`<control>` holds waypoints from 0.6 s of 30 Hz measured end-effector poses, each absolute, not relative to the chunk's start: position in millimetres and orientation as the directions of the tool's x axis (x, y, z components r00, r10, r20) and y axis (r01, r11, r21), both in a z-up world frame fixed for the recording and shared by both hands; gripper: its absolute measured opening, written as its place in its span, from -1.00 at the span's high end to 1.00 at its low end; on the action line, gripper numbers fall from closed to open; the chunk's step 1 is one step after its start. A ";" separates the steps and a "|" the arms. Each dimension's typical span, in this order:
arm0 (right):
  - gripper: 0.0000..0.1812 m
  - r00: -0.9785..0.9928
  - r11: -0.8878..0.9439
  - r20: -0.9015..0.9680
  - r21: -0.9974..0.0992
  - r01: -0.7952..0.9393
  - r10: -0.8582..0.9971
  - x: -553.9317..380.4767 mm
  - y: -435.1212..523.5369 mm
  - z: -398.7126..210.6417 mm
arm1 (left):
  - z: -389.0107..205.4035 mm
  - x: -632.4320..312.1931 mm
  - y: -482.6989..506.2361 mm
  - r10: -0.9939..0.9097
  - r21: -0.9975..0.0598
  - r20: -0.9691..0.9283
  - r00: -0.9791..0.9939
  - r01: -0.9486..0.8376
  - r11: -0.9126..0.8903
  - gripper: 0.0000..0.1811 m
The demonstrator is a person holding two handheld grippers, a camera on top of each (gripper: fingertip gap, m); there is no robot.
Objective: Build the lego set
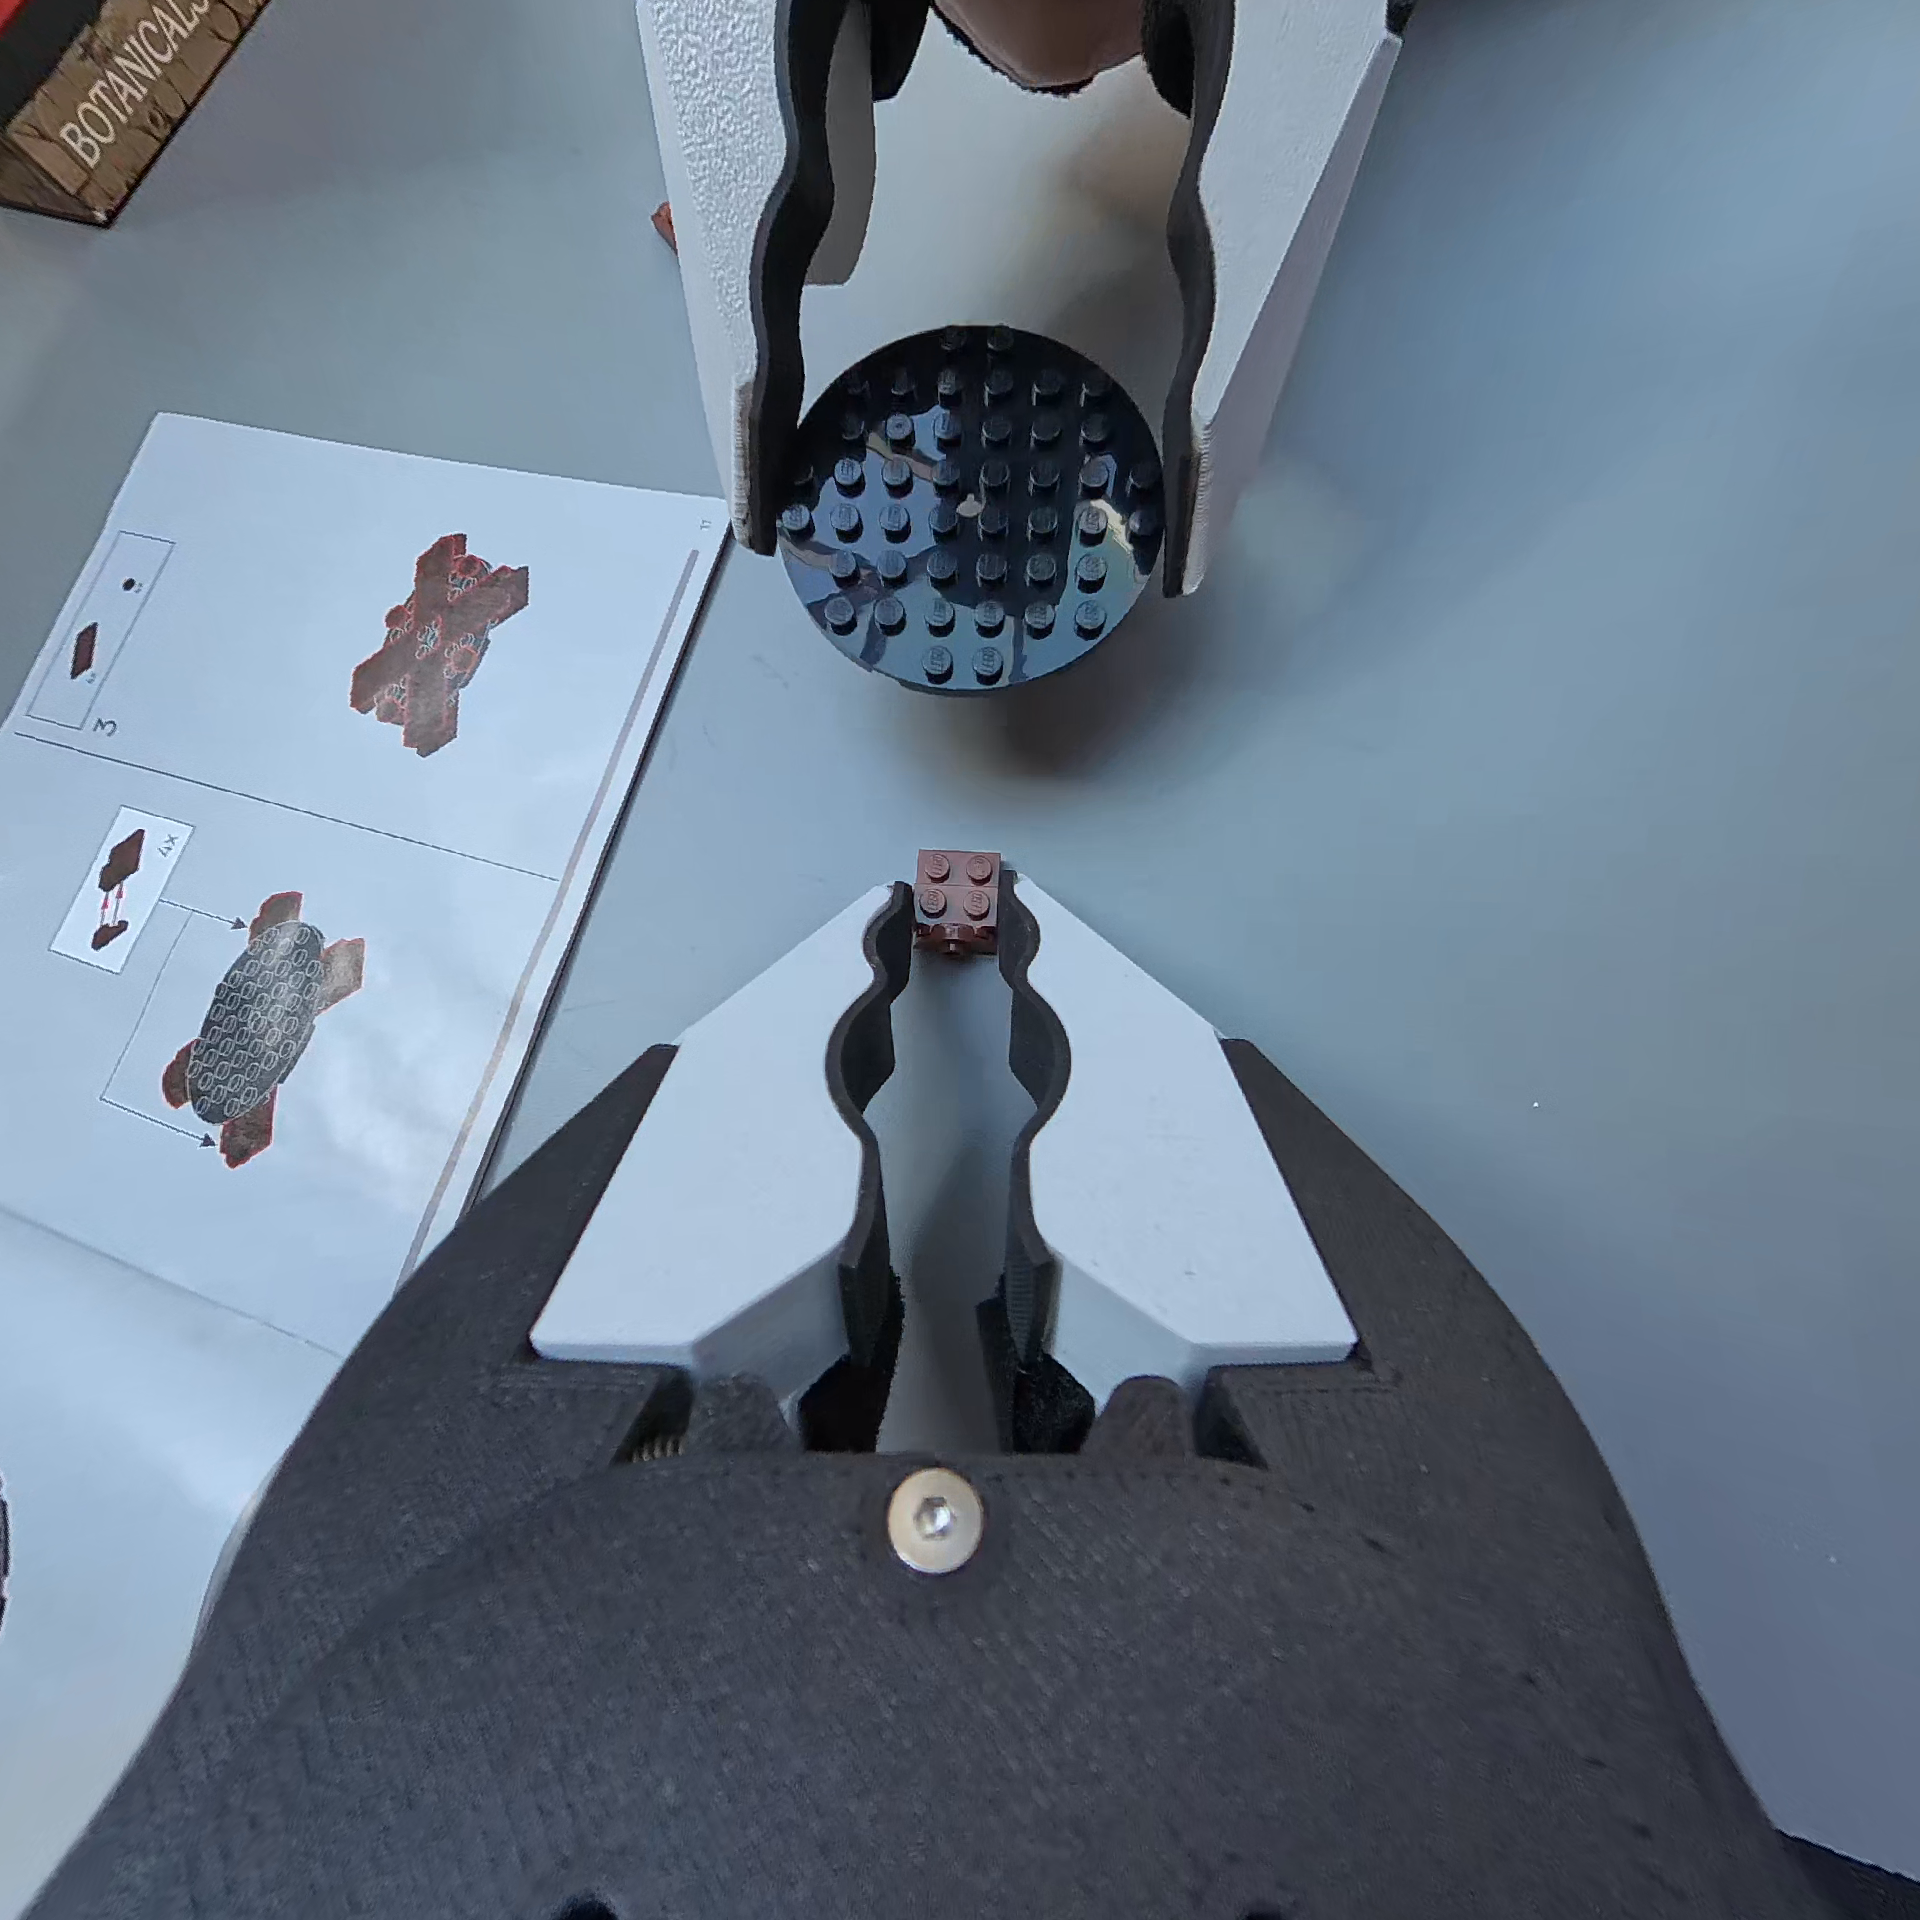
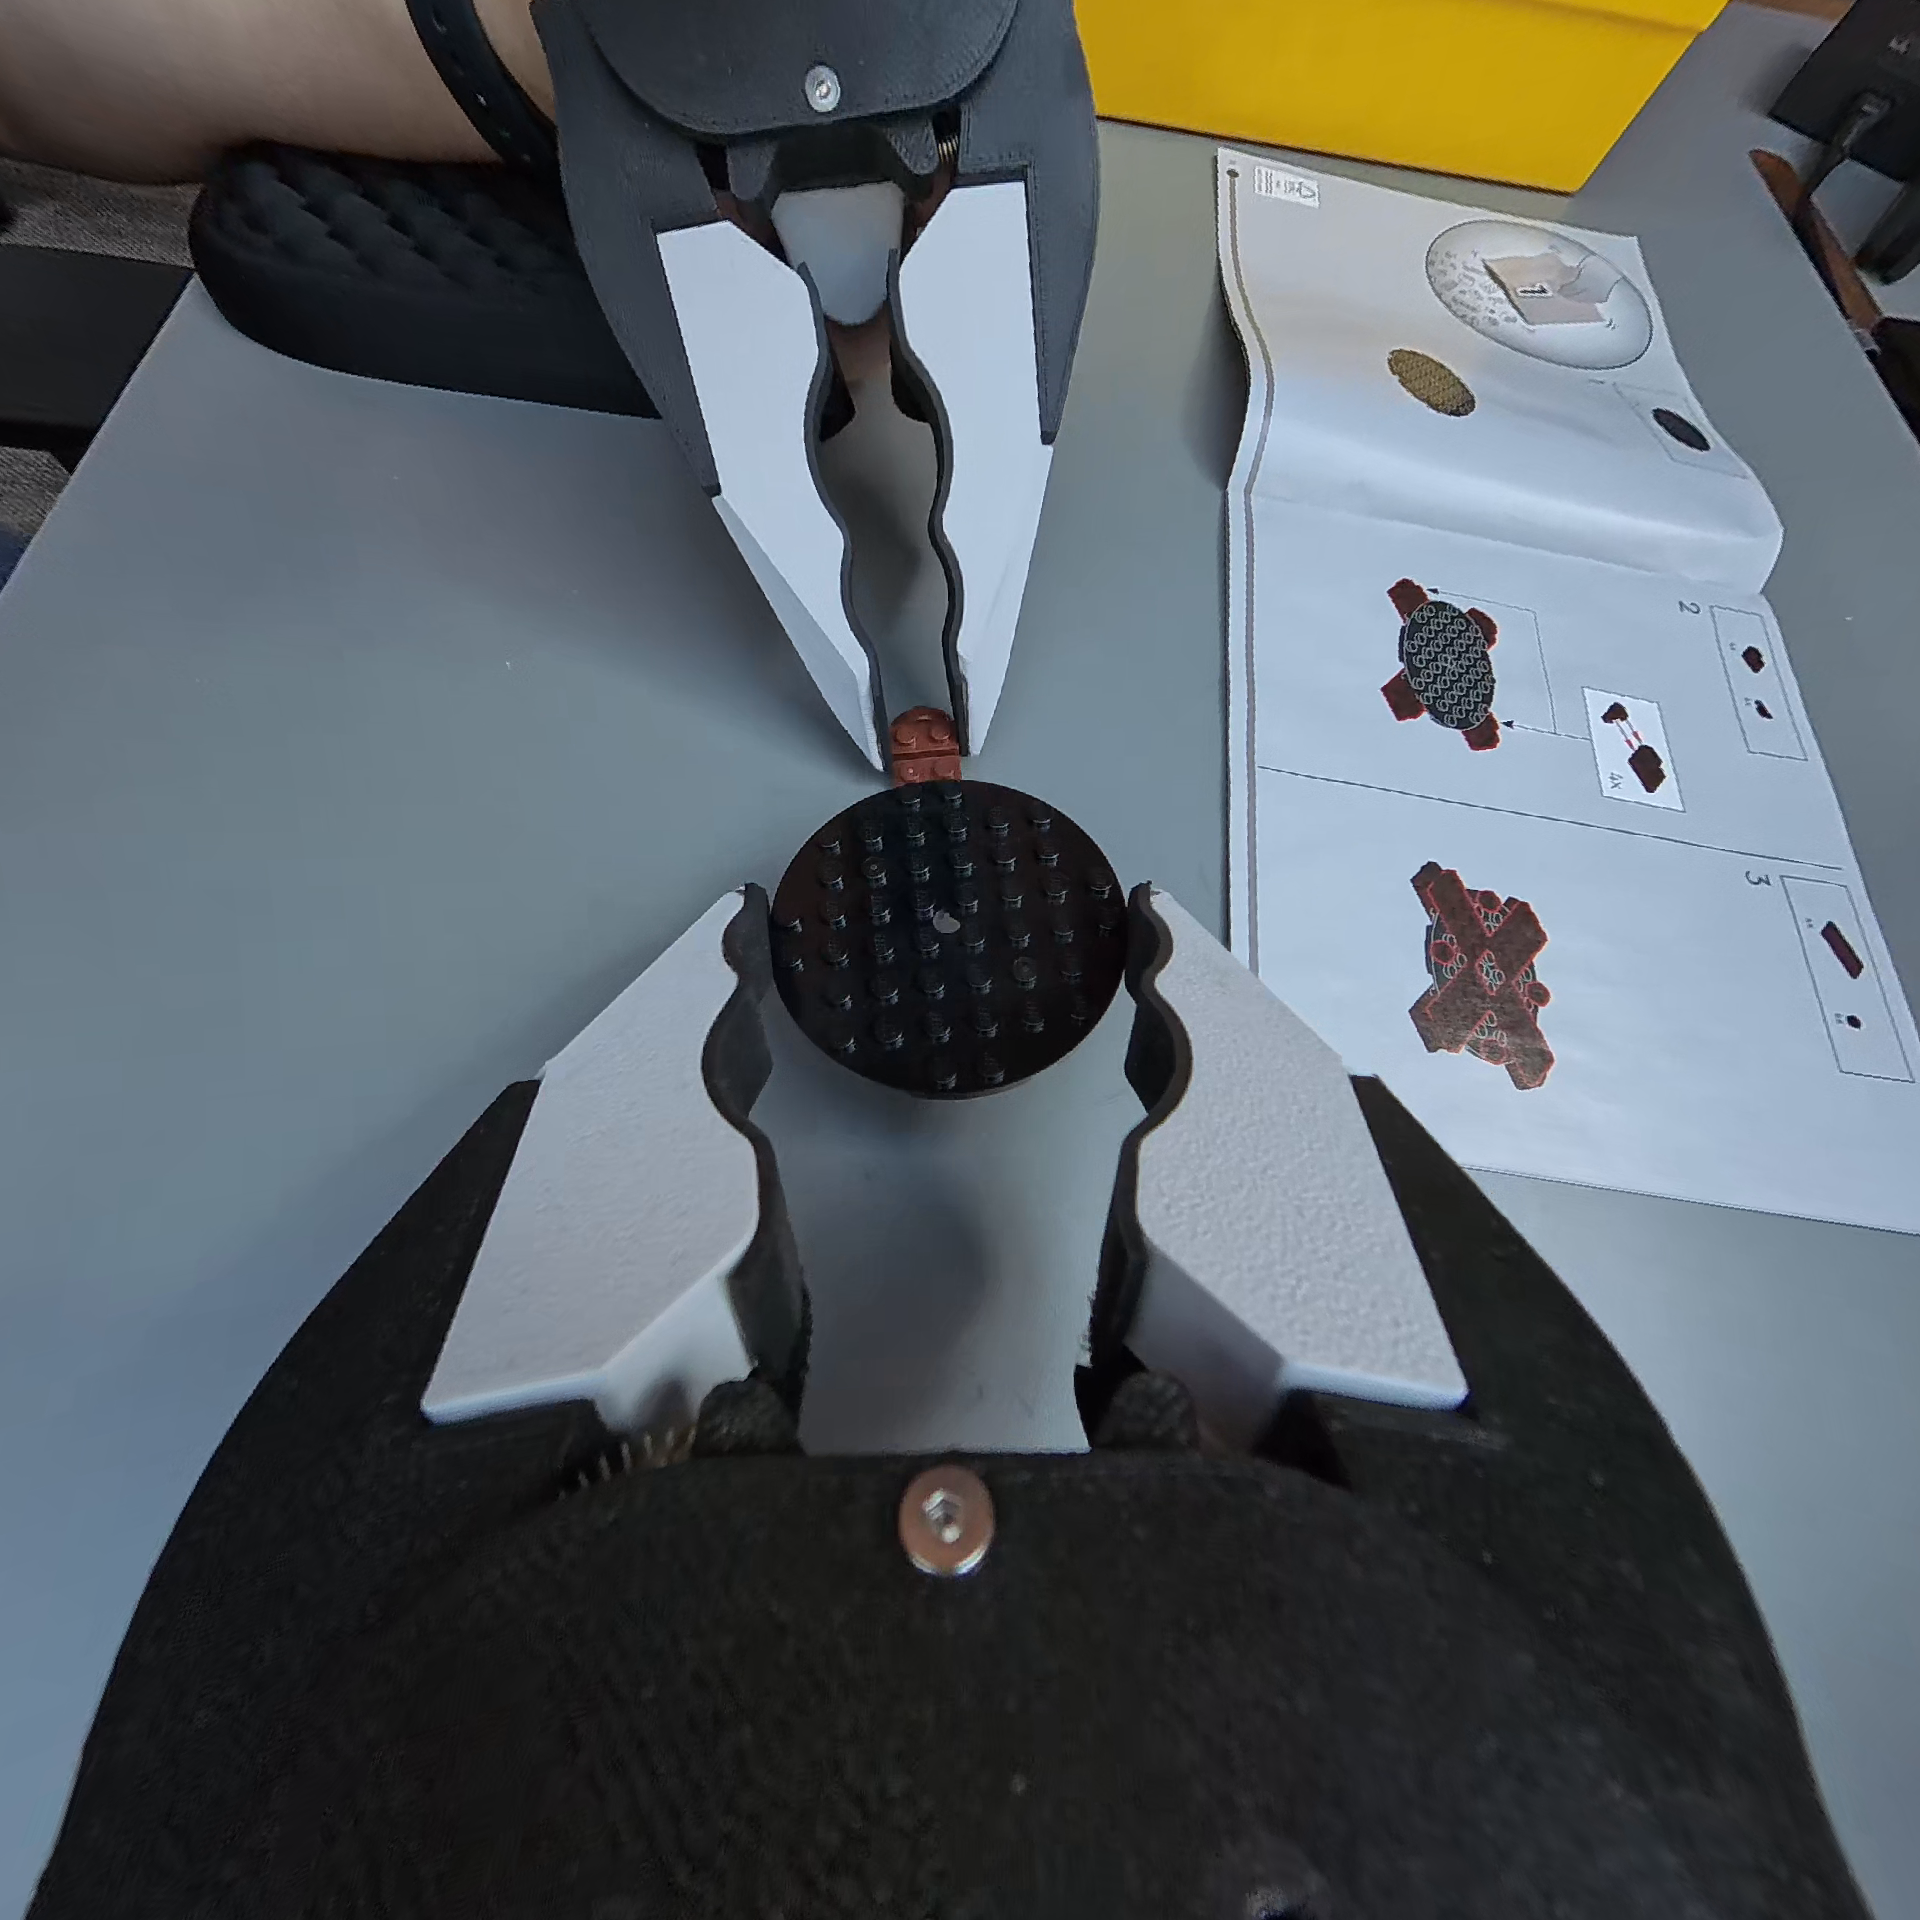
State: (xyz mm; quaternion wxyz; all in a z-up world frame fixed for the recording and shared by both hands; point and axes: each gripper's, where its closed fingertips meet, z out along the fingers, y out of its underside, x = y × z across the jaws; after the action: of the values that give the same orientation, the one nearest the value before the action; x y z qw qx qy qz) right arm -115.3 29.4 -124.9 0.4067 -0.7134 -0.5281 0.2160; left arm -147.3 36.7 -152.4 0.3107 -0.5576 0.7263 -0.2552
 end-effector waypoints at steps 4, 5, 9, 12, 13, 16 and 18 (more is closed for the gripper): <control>0.24 0.361 -0.139 0.108 -0.793 0.594 0.926 -112.1 30.8 -130.8 | -140.3 -143.0 35.8 -0.968 -0.757 -0.186 -0.166 -0.604 0.249 0.84; 0.24 0.360 -0.145 0.101 -0.791 0.595 0.927 -111.9 30.4 -131.9 | -136.5 -141.4 35.8 -0.969 -0.769 -0.191 -0.158 -0.589 0.248 0.84; 0.24 0.359 -0.182 0.072 -0.760 0.624 0.930 -109.3 28.6 -143.8 | -123.7 -137.8 38.9 -0.965 -0.798 -0.231 -0.124 -0.542 0.261 0.84; 0.24 0.349 -0.194 0.057 -0.741 0.643 0.936 -110.1 25.8 -151.4 | -114.6 -136.4 41.3 -0.958 -0.813 -0.268 -0.099 -0.510 0.281 0.84; 0.24 0.341 -0.199 0.047 -0.734 0.649 0.939 -110.4 24.0 -154.3 | -110.8 -135.9 41.8 -0.956 -0.820 -0.279 -0.091 -0.497 0.286 0.84; 0.24 0.342 -0.220 0.015 -0.740 0.636 0.940 -108.9 22.2 -153.8 | -101.8 -135.7 41.0 -0.954 -0.834 -0.290 -0.080 -0.468 0.293 0.84; 0.23 0.326 -0.164 0.046 -0.793 0.587 0.944 -112.0 21.9 -135.4 | -97.0 -135.7 38.7 -0.954 -0.841 -0.290 -0.080 -0.455 0.294 0.84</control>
State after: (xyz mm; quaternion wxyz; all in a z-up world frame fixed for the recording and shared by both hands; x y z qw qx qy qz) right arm -112.0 21.9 -135.4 0.3724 -0.7241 -0.5287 0.2398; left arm -135.7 38.7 -97.0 0.4347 -0.5205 0.6766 -0.2868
